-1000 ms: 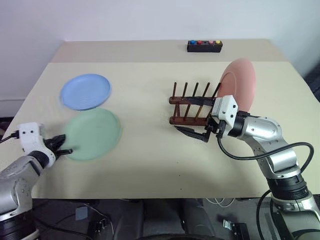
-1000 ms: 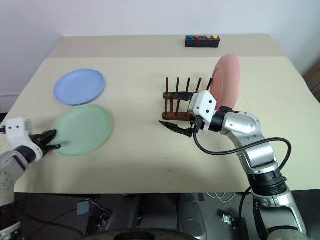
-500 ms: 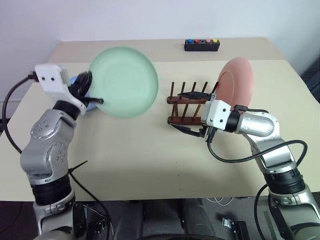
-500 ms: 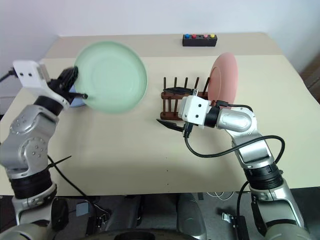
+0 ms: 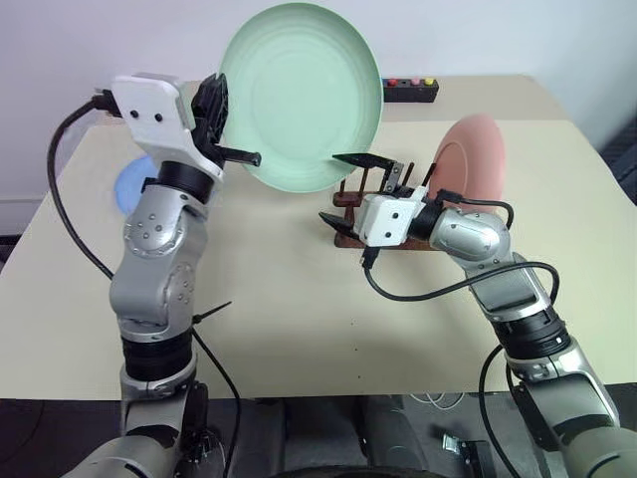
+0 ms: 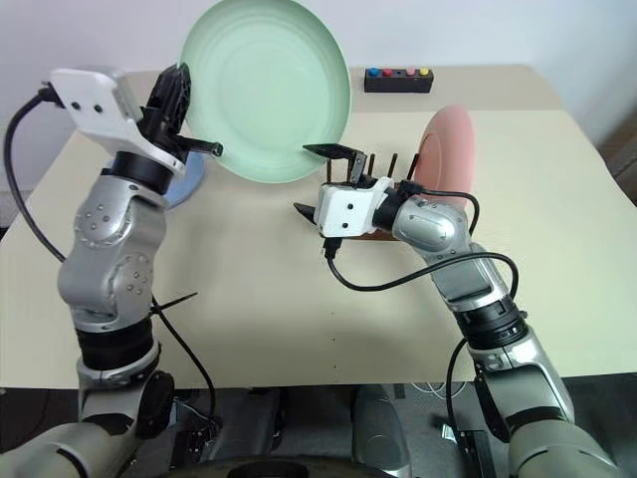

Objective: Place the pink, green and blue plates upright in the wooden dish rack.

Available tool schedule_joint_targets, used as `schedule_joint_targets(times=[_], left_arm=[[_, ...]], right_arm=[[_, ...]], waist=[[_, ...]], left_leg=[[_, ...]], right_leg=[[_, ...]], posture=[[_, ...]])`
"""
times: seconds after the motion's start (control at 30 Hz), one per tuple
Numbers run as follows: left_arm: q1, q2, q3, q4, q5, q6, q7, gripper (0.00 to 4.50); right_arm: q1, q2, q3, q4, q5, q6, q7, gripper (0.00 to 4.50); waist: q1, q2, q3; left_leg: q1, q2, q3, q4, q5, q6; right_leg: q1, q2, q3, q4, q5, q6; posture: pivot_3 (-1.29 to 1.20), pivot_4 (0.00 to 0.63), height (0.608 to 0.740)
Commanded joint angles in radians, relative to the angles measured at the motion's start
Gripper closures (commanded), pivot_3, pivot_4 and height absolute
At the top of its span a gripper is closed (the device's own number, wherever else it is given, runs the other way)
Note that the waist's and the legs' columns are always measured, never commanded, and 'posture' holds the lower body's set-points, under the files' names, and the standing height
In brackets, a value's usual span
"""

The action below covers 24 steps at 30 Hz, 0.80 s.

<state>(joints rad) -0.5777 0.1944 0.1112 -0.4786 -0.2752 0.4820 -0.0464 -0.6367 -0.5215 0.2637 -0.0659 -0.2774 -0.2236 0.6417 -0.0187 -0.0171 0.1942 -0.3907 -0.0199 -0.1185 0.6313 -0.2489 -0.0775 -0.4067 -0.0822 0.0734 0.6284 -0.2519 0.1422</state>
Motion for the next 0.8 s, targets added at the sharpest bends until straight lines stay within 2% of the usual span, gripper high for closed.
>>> schedule_joint_targets(times=[0.03,0.13,0.33,0.53,0.63,0.8], left_arm=[[-0.016,-0.014,-0.004,-0.065,-0.008,-0.015,0.006,4.5],[-0.016,-0.028,-0.003,-0.079,-0.027,-0.002,0.003,4.5],[-0.003,-0.026,-0.003,-0.074,-0.027,0.004,-0.004,4.5],[-0.001,-0.046,0.01,-0.065,-0.054,0.01,0.0,4.5],[0.001,-0.066,0.029,-0.062,-0.082,0.007,0.005,3.56],[-0.02,-0.113,0.096,-0.061,-0.144,0.001,0.06,1.15]], right_arm=[[-0.023,0.003,0.007,0.01,-0.054,-0.04,-0.039,0.28],[-0.025,-0.001,0.016,0.032,-0.098,-0.058,-0.06,1.31],[-0.026,-0.01,0.016,0.042,-0.151,-0.091,-0.091,4.39],[-0.027,-0.005,0.011,0.044,-0.176,-0.107,-0.107,4.46],[-0.03,-0.009,0.013,0.05,-0.193,-0.119,-0.115,4.5],[-0.036,-0.013,0.01,0.055,-0.207,-0.144,-0.133,4.5]], waist=[[0.0,0.0,0.0],[0.001,0.0,0.0],[0.0,0.0,0.0],[0.001,0.0,0.0],[0.001,0.0,0.0],[0.0,0.0,0.0]], left_leg=[[0.0,0.0,0.0,0.0,0.0,0.0],[0.0,0.0,0.0,0.0,0.0,0.0],[0.0,0.0,0.0,0.0,0.0,0.0],[0.0,0.0,0.0,0.0,0.0,0.0],[0.0,0.0,0.0,0.0,0.0,0.0],[0.0,0.0,0.0,0.0,0.0,0.0]], right_leg=[[0.0,0.0,0.0,0.0,0.0,0.0],[0.0,0.0,0.0,0.0,0.0,0.0],[0.0,0.0,0.0,0.0,0.0,0.0],[0.0,0.0,0.0,0.0,0.0,0.0],[0.0,0.0,0.0,0.0,0.0,0.0],[0.0,0.0,0.0,0.0,0.0,0.0]], posture=[[0.0,0.15,0.74],[0.0,0.15,0.74],[0.0,0.15,0.74],[0.0,0.15,0.74],[0.0,0.15,0.74],[0.0,0.15,0.74]])
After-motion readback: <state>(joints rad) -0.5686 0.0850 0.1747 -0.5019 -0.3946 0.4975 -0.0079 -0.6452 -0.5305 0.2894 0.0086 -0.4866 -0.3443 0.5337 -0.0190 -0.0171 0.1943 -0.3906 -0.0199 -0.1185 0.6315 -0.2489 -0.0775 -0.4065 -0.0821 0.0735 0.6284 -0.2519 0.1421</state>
